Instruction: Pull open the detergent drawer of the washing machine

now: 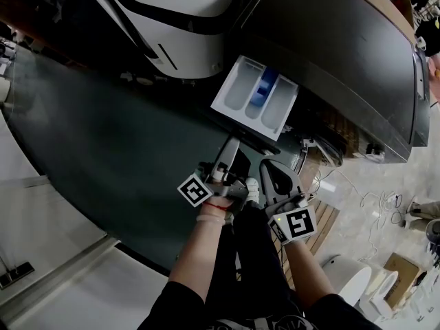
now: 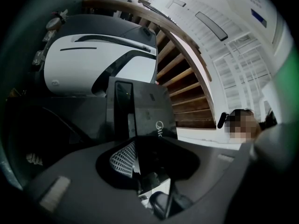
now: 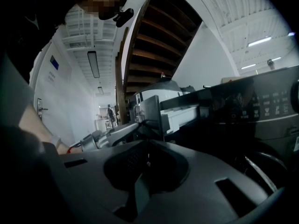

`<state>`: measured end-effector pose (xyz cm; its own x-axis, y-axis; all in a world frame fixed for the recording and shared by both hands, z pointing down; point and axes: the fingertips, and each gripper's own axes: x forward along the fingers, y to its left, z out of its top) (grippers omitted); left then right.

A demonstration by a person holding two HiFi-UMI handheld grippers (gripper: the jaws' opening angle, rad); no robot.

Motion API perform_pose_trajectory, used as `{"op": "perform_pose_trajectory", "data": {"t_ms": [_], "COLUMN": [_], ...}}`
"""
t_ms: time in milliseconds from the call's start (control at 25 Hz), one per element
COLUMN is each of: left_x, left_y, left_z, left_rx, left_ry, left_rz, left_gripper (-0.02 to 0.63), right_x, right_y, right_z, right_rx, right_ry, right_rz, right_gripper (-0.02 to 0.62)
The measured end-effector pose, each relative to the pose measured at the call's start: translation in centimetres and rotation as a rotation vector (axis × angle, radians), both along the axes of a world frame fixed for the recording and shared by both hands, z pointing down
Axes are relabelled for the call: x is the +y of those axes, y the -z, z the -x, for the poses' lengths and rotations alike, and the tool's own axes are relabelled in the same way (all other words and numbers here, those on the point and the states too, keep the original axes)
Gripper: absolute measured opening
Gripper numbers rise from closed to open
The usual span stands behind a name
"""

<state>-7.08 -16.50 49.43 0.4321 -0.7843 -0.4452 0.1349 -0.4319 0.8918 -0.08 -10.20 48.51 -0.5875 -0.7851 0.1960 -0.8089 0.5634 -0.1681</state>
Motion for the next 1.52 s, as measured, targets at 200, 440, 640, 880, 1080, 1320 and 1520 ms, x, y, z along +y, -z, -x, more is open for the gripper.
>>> {"op": "perform_pose_trajectory", "data": {"t_ms": [200,440,640,880,1080,1320,1520], "left_x": [0.4,0.4,0.4,1.2,2.5,3.5,4.0], "left_y": [0.1,0.0,-0.3,-1.2,-0.5,4.0,6.7], "left_z": [0.2,0.2,0.1,0.7,3.2,3.8,3.0], "left_rx": [-0.001,-0.002,-0.041,-0.167,-0.533,-0.870,-1.113], "left_ry": [-0.003,-0.013,-0.040,-0.060,0.047,0.078,0.054], "left_rz": [0.001,0.014,0.033,0.094,0.060,-0.065,-0.166], "left_gripper": [0.135,0.126,0.126,0.097,0.009,0.009,0.009], "right_x": [0.4,0.9,1.1,0.9,1.1,1.5,1.2], "right_y": [0.4,0.0,0.0,1.2,2.3,5.0,7.7], "right_z": [0.5,0.7,0.5,0.2,-0.1,-0.9,-1.6], "right_rx": [-0.017,0.009,0.019,0.024,0.037,0.034,0.042], "right_ry": [0.001,0.003,0.005,0.006,0.020,0.014,0.001], "right_rz": [-0.021,0.002,0.001,-0.014,-0.031,-0.055,-0.094], "right_gripper": [0.012,0.012,0.012,0.012,0.012,0.011,0.011]}}
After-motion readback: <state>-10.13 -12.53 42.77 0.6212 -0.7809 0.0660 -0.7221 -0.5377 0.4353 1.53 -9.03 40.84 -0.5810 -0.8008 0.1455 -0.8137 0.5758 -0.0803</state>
